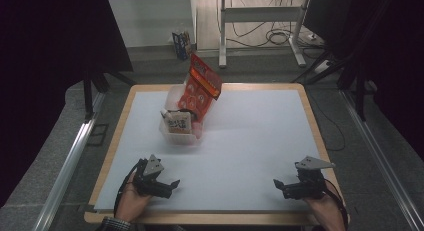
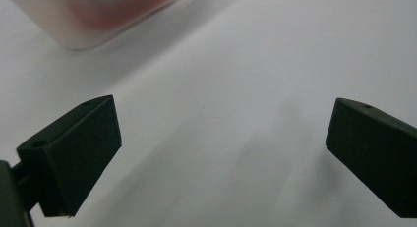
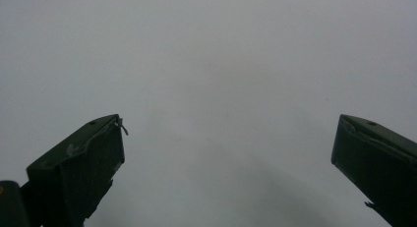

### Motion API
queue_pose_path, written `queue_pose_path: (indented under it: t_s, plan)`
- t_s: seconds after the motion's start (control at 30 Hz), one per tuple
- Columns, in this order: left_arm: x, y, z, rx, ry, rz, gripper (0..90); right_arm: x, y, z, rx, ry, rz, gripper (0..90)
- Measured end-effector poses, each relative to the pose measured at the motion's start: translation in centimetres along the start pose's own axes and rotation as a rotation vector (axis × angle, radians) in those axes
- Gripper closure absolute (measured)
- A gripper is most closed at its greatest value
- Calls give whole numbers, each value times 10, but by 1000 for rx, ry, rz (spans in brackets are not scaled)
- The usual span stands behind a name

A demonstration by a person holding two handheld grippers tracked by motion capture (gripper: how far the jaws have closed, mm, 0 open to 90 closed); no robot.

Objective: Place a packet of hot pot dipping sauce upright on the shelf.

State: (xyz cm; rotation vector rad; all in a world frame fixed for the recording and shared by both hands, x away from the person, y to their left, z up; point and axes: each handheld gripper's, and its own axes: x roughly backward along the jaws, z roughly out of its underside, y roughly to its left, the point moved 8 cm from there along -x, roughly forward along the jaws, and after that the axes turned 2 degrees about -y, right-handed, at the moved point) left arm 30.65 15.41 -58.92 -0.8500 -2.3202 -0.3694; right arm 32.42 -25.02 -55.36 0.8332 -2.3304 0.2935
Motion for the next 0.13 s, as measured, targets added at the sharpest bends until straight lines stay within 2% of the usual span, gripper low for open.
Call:
queue_pose_path:
  t_s: [0.13]
  plan:
    - [-1, 0, 0, 1, 1, 0, 4, -1, 0, 1, 5, 6, 1, 0]
